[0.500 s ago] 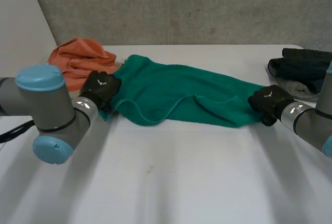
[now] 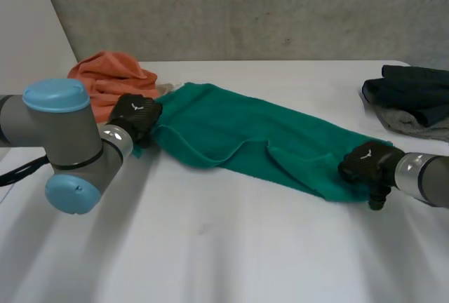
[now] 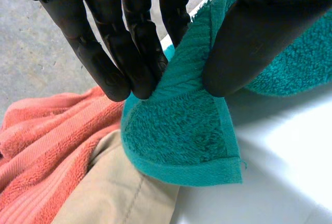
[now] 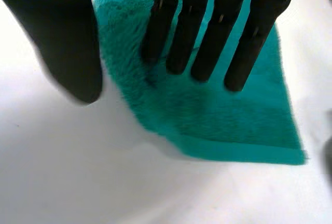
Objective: Fold the laundry.
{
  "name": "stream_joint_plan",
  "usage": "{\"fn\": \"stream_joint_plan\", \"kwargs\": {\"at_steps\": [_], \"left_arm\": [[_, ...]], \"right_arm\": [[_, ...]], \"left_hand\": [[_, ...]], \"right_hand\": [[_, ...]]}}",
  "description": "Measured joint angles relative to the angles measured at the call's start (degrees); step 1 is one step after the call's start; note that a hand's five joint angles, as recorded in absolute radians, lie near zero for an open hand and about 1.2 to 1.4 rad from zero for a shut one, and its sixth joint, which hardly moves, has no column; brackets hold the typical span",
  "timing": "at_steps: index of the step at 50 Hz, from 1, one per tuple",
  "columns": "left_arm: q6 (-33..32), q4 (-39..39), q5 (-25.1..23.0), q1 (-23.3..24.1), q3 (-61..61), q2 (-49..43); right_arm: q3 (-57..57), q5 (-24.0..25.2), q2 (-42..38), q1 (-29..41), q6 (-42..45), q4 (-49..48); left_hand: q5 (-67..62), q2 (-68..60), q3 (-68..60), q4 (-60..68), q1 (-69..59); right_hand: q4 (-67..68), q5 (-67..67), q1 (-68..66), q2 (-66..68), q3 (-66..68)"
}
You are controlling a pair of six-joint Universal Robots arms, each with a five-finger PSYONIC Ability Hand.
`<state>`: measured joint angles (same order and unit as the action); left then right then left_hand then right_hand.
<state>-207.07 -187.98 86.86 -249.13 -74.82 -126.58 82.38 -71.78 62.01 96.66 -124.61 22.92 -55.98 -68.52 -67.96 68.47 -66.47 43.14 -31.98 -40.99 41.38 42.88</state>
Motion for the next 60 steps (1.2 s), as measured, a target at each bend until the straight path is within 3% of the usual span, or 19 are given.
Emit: {"fn": "stream_joint_plan", "kwargs": {"at_steps": [3, 8, 13, 22, 30, 33, 37, 38, 43, 47, 53, 57, 60], "left_arm": [[0.37, 0.05, 0.04, 0.23, -0.17, 0.51], [0.53, 0.32, 0.04, 0.31, -0.81, 1.62], [0.56, 0.48, -0.13, 0.16, -1.69, 3.34], [1.04, 0.47, -0.32, 0.07, -2.76, 6.29], [1.58, 0.48, -0.61, -0.40, -2.61, 6.63], [1.62, 0.46, -0.79, -0.75, -2.24, 6.42], [1.66, 0.43, -1.19, -1.30, -0.99, 5.87], [1.68, 0.42, -1.37, -1.48, -0.23, 5.54], [1.71, 0.24, -2.07, -1.87, 3.78, 3.95], [1.77, 0.12, -2.86, -2.04, 9.57, 2.15], [3.91, -1.31, -3.31, -2.77, 26.84, -0.19], [10.60, -4.06, -1.58, -3.34, 36.58, 0.46], [14.37, -4.96, -0.75, -3.65, 36.62, 1.99]], "right_arm": [[-2.29, -0.65, 1.00, 0.56, -2.32, -1.08], [-8.38, -1.88, 0.01, 2.66, -11.20, -3.87], [-15.26, -2.29, -4.37, 6.38, -18.21, -2.65], [-26.19, -3.11, -13.94, 12.35, -23.10, 3.52], [-33.22, -6.54, -21.24, 14.75, -29.53, 4.69], [-34.33, -7.09, -22.72, 15.22, -30.91, 4.58], [-35.39, -7.13, -24.18, 15.88, -32.06, 4.42], [-35.93, -7.02, -24.55, 16.13, -32.40, 4.33], [-38.64, -6.98, -24.10, 16.04, -33.26, 2.84], [-42.22, -7.46, -22.58, 15.41, -33.71, -1.29], [-46.18, -10.34, -16.28, 14.00, -32.21, -21.57], [-40.87, -9.71, -9.93, 13.51, -30.05, -40.66], [-34.56, -6.83, -6.18, 12.97, -29.30, -46.88]], "left_hand": [[0.00, 0.00, 0.00, 0.00, 0.00], [0.00, 0.00, 0.00, 0.01, 0.00], [0.00, 0.00, 0.00, 0.02, 0.00], [0.00, 0.00, 0.00, 0.02, 0.00], [0.00, 0.00, 0.00, 0.03, 0.00], [0.00, 0.00, 0.00, 0.03, 0.00], [0.00, 0.00, 0.00, 0.03, 0.00], [0.00, 0.00, 0.00, 0.03, 0.00], [0.00, 0.00, -0.08, 0.03, 0.00], [0.00, -0.01, -0.16, 0.05, 0.00], [0.00, -0.11, -0.20, 0.06, 0.00], [0.00, -0.11, -0.21, 0.07, 0.00], [0.00, -0.11, -0.21, 0.07, 0.00]], "right_hand": [[-14.26, 14.31, 12.86, -13.39, -14.41], [-20.35, 20.27, 17.77, -17.96, -19.24], [-21.47, 21.85, 18.76, -18.59, -20.88], [-21.47, 21.84, 18.76, -18.59, -20.87], [-21.47, 21.21, 18.76, -18.58, -20.87], [-16.54, 15.20, 13.81, -14.86, -16.34], [4.80, -6.02, -8.24, 8.44, 5.25], [18.62, -19.58, -20.99, 21.84, 19.46], [25.16, -24.20, -23.34, 25.78, 24.95], [25.21, -24.20, -23.34, 25.78, 25.06], [25.22, -24.20, -23.34, 25.78, 25.11], [25.23, -24.20, -23.34, 25.78, 25.11], [25.24, -24.20, -23.34, 25.78, 25.11]]}}
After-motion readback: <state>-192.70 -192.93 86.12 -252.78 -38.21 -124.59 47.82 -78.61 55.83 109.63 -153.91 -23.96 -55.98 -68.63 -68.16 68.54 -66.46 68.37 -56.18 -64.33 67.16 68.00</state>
